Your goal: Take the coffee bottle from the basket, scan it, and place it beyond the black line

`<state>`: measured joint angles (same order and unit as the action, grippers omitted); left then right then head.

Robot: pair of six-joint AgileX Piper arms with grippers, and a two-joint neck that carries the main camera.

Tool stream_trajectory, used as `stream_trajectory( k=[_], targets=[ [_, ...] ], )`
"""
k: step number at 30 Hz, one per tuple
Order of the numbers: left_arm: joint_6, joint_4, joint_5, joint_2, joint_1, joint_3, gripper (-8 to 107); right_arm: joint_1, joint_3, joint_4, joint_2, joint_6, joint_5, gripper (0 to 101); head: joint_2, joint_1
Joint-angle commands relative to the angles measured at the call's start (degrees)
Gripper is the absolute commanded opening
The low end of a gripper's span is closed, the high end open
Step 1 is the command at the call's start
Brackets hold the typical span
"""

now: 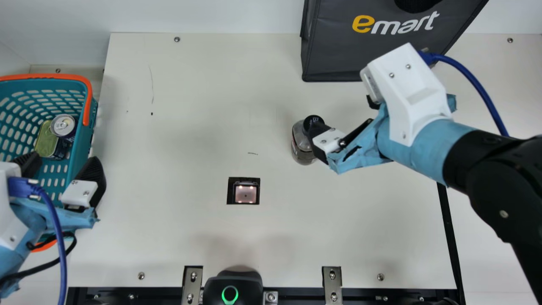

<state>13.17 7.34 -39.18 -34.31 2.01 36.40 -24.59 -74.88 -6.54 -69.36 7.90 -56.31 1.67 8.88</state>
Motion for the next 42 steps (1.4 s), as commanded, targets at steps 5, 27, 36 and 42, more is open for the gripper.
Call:
stream_trajectory(
  k=[5,27,36,42],
  targets=[
    [0.0,0.0,0.0,0.0,0.0,0.0,90,-1.5,0.0,0.5,-2.5,0.7,0.7,91,-0.1,-1.0],
    [0.0,0.0,0.0,0.0,0.0,0.0,90,-4.0,0.3,0.9,-11.0,3.6,2.6,91,-0.1,-1.0],
    [0.0,0.0,0.0,0.0,0.0,0.0,90,-3.9,0.3,1.1,-13.7,4.3,3.5,91,-0.1,-1.0],
    [0.0,0.0,0.0,0.0,0.0,0.0,90,-3.7,0.9,1.3,-14.6,4.8,3.5,91,-0.1,-1.0]
  ],
)
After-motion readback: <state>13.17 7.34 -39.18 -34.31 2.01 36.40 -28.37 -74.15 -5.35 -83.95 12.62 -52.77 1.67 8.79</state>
